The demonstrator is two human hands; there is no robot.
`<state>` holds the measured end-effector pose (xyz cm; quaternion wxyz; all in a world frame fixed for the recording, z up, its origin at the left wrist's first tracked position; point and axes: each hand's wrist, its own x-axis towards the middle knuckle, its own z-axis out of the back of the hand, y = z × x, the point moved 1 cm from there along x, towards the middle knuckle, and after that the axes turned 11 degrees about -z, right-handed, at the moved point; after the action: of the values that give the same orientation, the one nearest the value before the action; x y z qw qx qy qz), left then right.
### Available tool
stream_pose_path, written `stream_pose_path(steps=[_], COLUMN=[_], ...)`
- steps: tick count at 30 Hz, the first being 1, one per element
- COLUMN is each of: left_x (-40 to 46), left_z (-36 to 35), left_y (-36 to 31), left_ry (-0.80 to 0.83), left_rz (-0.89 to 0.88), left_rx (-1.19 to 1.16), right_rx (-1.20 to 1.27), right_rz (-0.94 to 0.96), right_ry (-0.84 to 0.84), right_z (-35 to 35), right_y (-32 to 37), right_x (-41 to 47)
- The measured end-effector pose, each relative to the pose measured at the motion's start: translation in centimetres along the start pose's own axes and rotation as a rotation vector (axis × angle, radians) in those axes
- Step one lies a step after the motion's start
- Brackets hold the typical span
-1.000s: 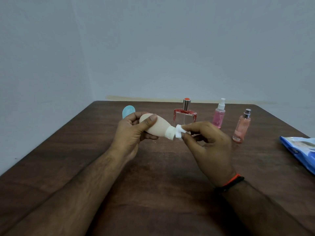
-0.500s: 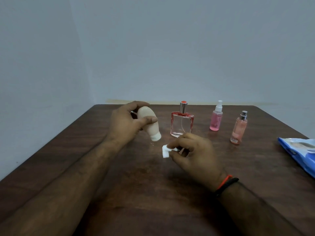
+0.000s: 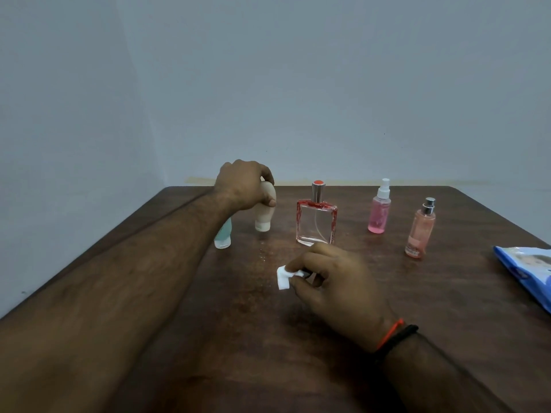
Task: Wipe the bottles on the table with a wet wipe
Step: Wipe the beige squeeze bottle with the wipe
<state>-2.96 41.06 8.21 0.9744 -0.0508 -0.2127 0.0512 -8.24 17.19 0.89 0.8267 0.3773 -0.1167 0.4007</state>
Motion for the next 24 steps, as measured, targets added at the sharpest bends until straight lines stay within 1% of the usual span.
stream_pose_path(steps=[4, 9, 24], left_x=[1.3, 1.9, 2.0], left_z=[-0.2, -0.5, -0.1], left_y=[1.0, 1.9, 1.9], left_ry=[0.05, 0.098, 0.168], left_rz=[0.061, 0.107, 0.098], left_rx=[0.059, 0.066, 0.047], right_rx=[-0.009, -0.007, -0.022], right_rz=[0.0, -0.005, -0.02], right_ry=[0.018, 0.027, 0.04], right_z=[0.0, 0.0, 0.1], right_y=[-0.1, 0.0, 0.0], right_x=[0.0, 0.1, 0.1])
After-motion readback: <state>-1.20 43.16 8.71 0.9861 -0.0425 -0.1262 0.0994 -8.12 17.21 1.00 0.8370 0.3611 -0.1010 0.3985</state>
